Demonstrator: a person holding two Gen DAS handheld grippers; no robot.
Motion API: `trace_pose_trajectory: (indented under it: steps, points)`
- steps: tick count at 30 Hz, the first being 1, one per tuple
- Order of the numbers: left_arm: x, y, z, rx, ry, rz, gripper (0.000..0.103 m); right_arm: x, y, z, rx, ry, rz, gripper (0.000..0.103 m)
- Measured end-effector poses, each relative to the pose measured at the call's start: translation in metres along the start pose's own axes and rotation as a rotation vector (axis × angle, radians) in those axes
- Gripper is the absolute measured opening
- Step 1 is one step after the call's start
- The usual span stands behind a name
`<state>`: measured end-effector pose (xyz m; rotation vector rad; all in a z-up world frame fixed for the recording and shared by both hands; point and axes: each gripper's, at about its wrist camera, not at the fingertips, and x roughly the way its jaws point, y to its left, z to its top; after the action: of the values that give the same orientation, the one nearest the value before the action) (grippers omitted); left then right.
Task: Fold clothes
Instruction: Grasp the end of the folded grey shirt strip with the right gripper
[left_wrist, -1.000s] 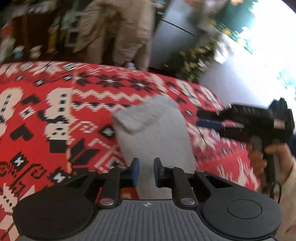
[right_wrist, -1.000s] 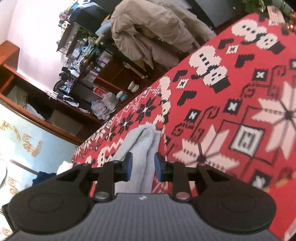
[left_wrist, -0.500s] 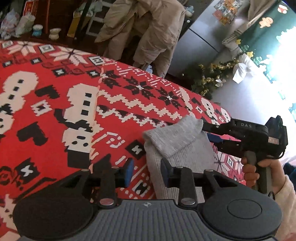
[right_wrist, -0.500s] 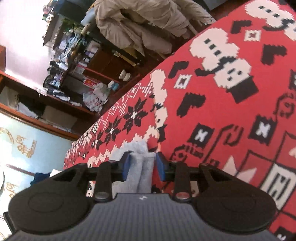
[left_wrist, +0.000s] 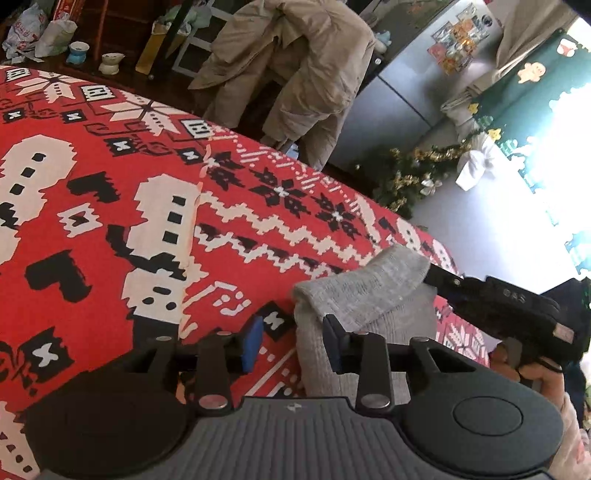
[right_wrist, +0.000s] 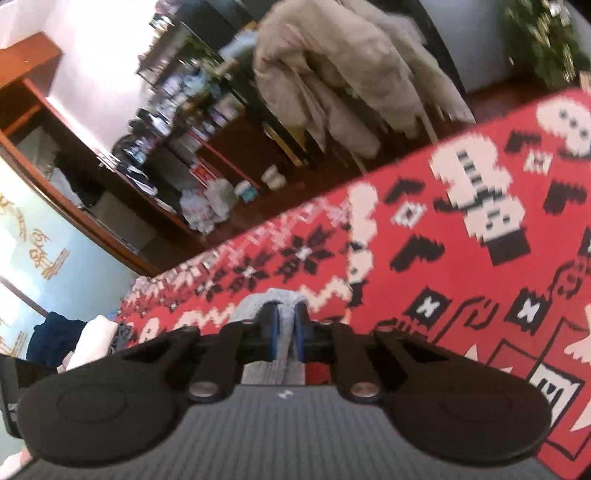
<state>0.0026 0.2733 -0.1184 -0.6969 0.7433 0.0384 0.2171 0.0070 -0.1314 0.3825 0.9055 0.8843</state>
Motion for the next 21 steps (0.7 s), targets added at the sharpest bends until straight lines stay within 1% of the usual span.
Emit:
trace_pose_trajectory:
  steps: [3, 7, 10, 15, 18, 21]
  points:
    - [-0.005, -0.007, 0.003, 0.034, -0.033, -0.029, 0.034, -0.011, 0.006, -0.001, -0.022, -0.025, 0.000, 0.010]
    - [-0.005, -0.018, 0.009, 0.086, -0.043, -0.046, 0.034, -0.017, 0.006, -0.001, -0.032, -0.025, -0.004, 0.009]
    - [-0.002, -0.018, 0.010, 0.094, -0.041, -0.047, 0.035, -0.022, 0.010, -0.001, -0.037, -0.040, 0.016, 0.009]
    - [0.002, -0.010, 0.007, 0.078, -0.034, -0.030, 0.035, -0.029, 0.023, -0.002, -0.102, -0.054, 0.013, 0.010]
    - [0.002, -0.006, 0.001, 0.066, -0.021, -0.027, 0.035, -0.023, 0.011, 0.000, -0.076, -0.030, -0.011, 0.010]
    - [0.000, -0.005, -0.003, 0.081, -0.006, -0.022, 0.035, -0.011, -0.009, -0.001, -0.029, 0.009, -0.035, 0.010]
